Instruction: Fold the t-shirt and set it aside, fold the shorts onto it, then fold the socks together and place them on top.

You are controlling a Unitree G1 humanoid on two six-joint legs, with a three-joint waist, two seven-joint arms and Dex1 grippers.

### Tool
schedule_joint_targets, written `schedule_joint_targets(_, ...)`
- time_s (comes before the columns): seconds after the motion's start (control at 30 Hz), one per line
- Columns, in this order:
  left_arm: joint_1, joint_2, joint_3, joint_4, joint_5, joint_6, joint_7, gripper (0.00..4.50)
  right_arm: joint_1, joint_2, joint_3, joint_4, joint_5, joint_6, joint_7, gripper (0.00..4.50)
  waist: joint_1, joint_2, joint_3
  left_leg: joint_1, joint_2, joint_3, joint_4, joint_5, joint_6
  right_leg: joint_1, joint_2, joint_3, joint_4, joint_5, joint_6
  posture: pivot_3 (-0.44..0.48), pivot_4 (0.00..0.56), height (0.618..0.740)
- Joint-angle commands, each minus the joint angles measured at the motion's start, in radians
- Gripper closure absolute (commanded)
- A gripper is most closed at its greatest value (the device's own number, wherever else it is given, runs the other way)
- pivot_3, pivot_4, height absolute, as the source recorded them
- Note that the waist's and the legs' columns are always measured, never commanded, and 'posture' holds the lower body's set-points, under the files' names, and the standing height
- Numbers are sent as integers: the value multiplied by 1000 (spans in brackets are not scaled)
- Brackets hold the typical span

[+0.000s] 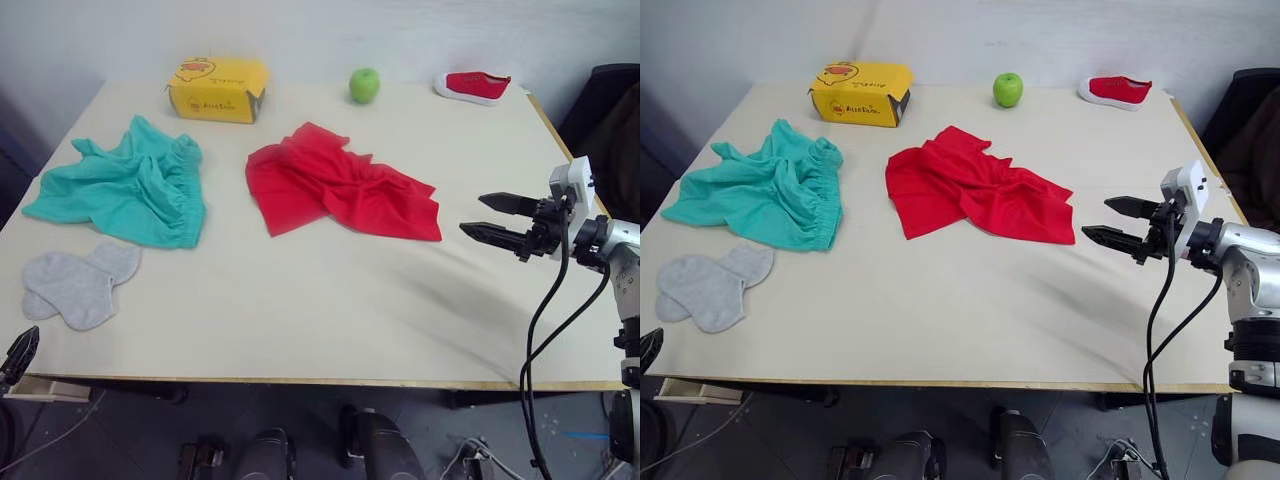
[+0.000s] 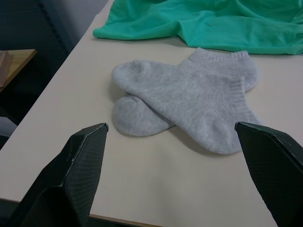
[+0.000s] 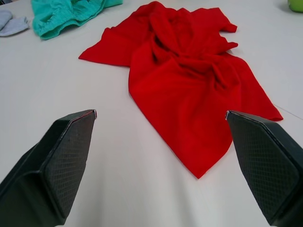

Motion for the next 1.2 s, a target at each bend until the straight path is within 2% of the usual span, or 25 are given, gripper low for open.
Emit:
schedule_joint_targets(0.03,0,34,32,-4,9,-15,10,0,6,-3,-25,-45,11,14,-1,29,0,0,0,-3,0,0,1,0,0,-3,0,0,1,0,0,0,150,740)
schedule_joint_targets(0.1,-17,31,36,-9,-23,1,13,0,15,-2,-29,-58,11,16,-7,29,0,0,0,-8,0,1,2,3,-4,-8,0,0,2,0,0,0,150,740)
schedule_joint_targets(0.63,-6,40,-14,-90,-2,32,14,0,59,-4,-40,-141,20,49,-50,29,-3,0,0,-7,0,1,2,2,-3,-9,0,0,5,0,0,0,150,740)
schedule_joint_targets(0.8,-25,76,-89,-160,-42,102,-24,0,81,2,-27,-202,-17,13,-94,29,-2,0,0,-7,0,1,2,2,-4,-9,0,0,6,0,0,0,150,740)
schedule_joint_targets(0.93,-121,163,-236,-196,-41,149,-73,0,65,22,18,-239,-50,27,-139,29,2,0,0,-7,0,0,5,3,-4,-8,0,0,8,0,0,0,150,740)
schedule_joint_targets(1.03,-287,256,-434,-154,-7,146,-158,0,33,52,81,-262,-83,41,-151,29,1,0,0,-6,-1,0,6,5,-4,-7,0,0,10,1,-1,0,150,740)
schedule_joint_targets(1.13,-596,289,-721,11,130,83,-231,0,-33,98,175,-205,-168,25,-175,29,0,1,0,-6,-1,1,8,6,-4,-8,0,0,12,3,-2,0,150,740)
schedule_joint_targets(1.2,-765,270,-851,137,210,31,-281,0,-72,123,225,-148,-221,-4,-179,29,-1,0,0,-7,-1,1,13,7,-5,-8,0,0,16,3,-3,0,150,740)
